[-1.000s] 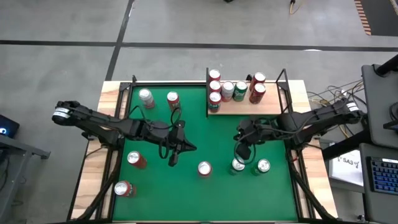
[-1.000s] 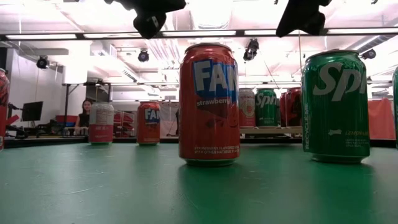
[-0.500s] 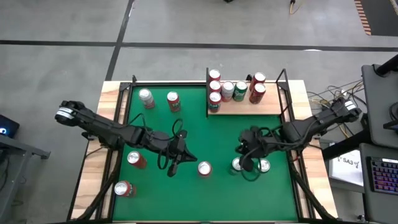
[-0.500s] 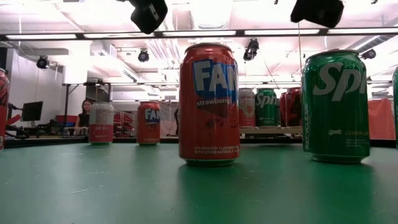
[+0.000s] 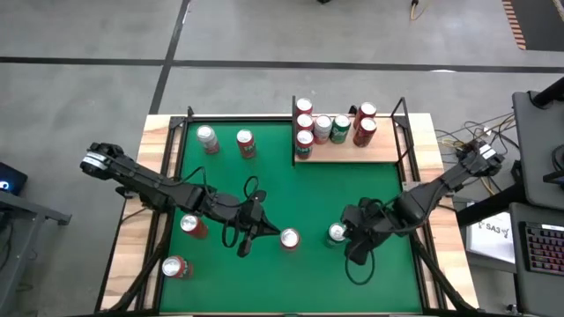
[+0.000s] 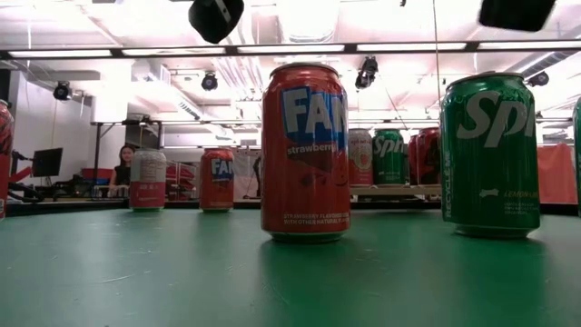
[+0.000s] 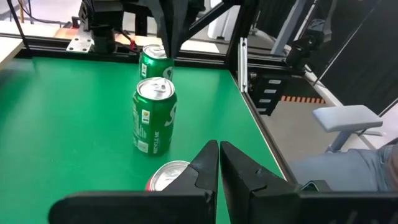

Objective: Place canned beverage on shelf
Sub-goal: Put the left green soda can on the shelf aligned with the other green soda can

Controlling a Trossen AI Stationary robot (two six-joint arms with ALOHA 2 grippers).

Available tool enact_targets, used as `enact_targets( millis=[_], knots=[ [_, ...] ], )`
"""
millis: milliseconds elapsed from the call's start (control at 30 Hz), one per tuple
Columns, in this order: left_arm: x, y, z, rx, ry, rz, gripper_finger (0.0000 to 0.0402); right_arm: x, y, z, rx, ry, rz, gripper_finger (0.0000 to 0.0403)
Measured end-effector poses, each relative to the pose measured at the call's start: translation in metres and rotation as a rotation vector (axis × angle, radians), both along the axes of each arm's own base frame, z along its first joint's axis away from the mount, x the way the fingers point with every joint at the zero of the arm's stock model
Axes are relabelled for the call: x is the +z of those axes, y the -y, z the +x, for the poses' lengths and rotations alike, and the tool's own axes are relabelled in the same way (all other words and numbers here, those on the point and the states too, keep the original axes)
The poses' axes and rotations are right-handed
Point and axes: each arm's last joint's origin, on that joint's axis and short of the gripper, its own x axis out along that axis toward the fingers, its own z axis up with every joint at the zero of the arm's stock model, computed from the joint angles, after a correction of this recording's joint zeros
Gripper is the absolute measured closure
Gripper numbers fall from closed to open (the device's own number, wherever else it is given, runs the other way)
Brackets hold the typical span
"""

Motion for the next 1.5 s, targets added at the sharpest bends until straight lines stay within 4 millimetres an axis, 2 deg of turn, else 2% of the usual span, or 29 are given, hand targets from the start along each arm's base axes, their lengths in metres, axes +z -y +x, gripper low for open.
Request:
enact_targets(
  millis=[200, 467, 567, 700, 867, 967, 1067, 1267, 1500],
  knots=[
    [0.000, 0.000, 0.000, 0.000, -0.001, 0.000, 0.0402, 0.007, -0.004, -0.001, -0.057, -0.199, -0.092, 0.0390],
    [0.000, 0.000, 0.000, -0.002, 0.003, 0.002, 0.0402, 0.007, -0.013, 0.015, 0.133, -0.187, -0.169, 0.0388],
    [0.000, 0.000, 0.000, -0.004, 0.005, 0.009, 0.0402, 0.004, -0.016, 0.019, 0.160, -0.196, -0.185, 0.0374],
    [0.000, 0.000, 0.000, -0.006, 0.006, 0.012, 0.0402, -0.002, -0.020, 0.025, 0.156, -0.215, -0.194, 0.0323],
    [0.000, 0.000, 0.000, -0.009, 0.008, 0.021, 0.0402, -0.009, -0.022, 0.028, 0.135, -0.239, -0.196, 0.0215],
    [0.000, 0.000, 0.000, -0.002, 0.010, 0.025, 0.0402, -0.010, -0.022, 0.029, 0.201, -0.245, -0.218, 0.0147],
    [0.000, 0.000, 0.000, 0.003, 0.010, 0.027, 0.0402, -0.009, -0.022, 0.028, 0.240, -0.238, -0.234, 0.0099],
    [0.000, 0.000, 0.000, 0.006, 0.010, 0.028, 0.0402, -0.010, -0.022, 0.029, 0.282, -0.237, -0.253, 0.0054],
    [0.000, 0.000, 0.000, -0.001, 0.016, 0.047, 0.0402, -0.013, -0.019, 0.032, 0.280, -0.202, -0.338, 0.0050]
  ],
)
